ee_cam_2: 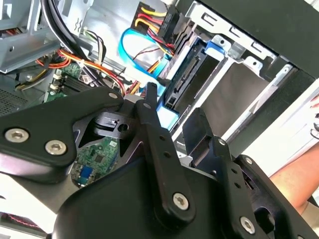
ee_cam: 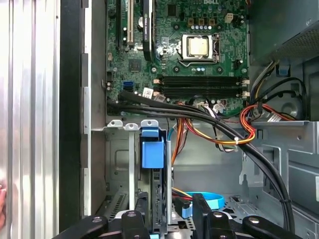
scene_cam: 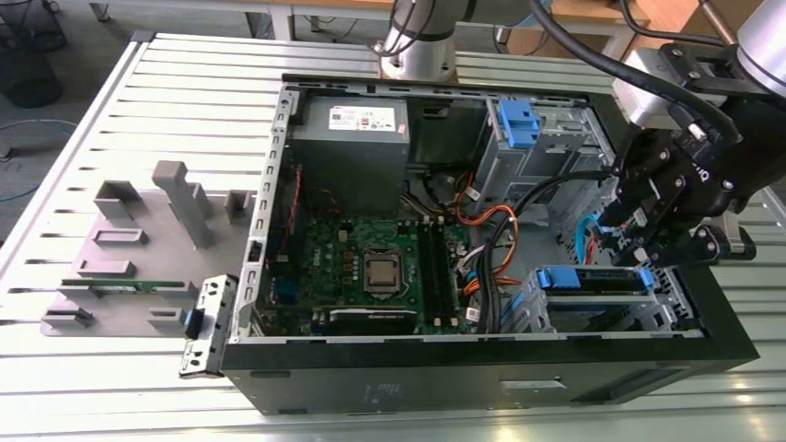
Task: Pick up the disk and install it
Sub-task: 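Insert the first disk wire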
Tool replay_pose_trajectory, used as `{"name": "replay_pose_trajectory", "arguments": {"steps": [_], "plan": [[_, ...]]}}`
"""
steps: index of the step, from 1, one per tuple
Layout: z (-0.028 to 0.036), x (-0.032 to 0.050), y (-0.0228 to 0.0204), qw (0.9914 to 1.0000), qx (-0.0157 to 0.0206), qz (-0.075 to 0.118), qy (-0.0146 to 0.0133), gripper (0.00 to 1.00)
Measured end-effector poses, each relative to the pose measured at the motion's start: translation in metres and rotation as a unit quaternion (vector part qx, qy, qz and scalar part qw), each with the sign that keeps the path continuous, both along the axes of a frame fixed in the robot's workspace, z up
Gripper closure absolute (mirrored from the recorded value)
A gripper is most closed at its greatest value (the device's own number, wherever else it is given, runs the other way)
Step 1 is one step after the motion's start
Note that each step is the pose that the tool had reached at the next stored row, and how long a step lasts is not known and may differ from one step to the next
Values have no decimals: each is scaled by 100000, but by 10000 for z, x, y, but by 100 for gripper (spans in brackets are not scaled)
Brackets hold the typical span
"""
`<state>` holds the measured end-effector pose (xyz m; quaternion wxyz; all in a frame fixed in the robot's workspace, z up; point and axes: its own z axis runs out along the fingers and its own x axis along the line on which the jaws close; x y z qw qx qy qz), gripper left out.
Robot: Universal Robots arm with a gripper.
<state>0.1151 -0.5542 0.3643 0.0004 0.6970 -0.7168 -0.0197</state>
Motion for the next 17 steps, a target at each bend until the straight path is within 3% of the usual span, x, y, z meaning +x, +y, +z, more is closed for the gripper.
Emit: {"name": "replay_pose_trajectory", "arguments": {"steps": [8, 17], "plan": [[-97, 21, 7, 99999, -352, 1, -3, 52], [-137, 42, 7, 99998, -636, 0, -1, 52]]}}
